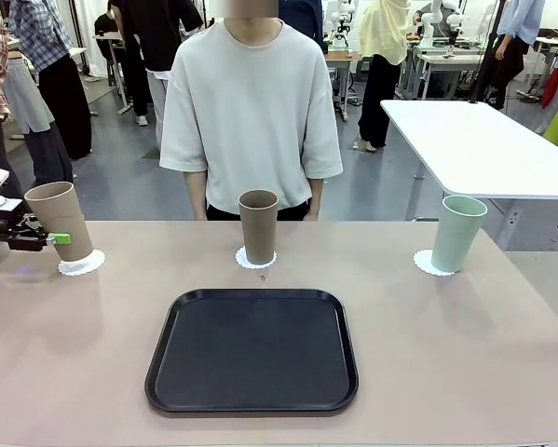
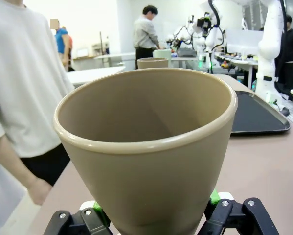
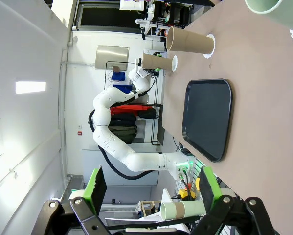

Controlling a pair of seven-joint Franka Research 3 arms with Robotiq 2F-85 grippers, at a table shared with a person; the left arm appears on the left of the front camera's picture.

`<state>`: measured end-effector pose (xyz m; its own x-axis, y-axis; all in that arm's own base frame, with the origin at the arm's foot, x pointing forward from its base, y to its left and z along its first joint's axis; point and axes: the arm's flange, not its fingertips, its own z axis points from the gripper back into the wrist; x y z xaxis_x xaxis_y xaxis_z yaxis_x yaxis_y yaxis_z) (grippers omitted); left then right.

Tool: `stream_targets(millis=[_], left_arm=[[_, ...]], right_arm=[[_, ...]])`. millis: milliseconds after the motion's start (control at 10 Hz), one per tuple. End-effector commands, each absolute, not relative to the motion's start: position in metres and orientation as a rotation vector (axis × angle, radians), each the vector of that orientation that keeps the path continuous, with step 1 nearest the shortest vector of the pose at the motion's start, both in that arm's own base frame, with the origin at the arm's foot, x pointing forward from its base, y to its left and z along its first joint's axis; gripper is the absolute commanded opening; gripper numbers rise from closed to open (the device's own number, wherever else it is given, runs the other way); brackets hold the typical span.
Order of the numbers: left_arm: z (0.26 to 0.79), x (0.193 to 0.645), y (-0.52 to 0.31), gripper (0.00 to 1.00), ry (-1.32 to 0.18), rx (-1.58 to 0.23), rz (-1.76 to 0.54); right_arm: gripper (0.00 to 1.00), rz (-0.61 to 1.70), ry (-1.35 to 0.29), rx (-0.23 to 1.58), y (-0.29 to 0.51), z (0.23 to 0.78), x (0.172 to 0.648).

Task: Place coasters on the table and set cups on them.
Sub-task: Take one Reusable plastic cup from the Flat Tray and place it on a coaster set by the human.

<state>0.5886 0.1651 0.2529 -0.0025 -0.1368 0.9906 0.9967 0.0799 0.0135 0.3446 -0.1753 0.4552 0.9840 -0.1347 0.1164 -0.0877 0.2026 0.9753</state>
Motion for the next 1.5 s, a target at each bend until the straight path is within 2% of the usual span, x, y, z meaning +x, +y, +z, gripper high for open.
stream_targets(millis=[0,300,1400], left_arm=[[0.2504,0.5876,0.1644,0.84,-1.166,-1.022,-1.245],[0.2437,0.5902,0.1627,0.84,-1.127,-1.025,-1.246],[0.2489,0.5885,0.1649,0.84,-1.148,-1.044,-1.219]], right_arm=[[1.0,-0.022,-0.195,1.373,-0.1765,0.4566,0.3454],[1.0,-0.022,-0.195,1.373,-0.1765,0.4566,0.3454],[1.0,-0.022,-0.195,1.373,-0.1765,0.4566,0.3454]])
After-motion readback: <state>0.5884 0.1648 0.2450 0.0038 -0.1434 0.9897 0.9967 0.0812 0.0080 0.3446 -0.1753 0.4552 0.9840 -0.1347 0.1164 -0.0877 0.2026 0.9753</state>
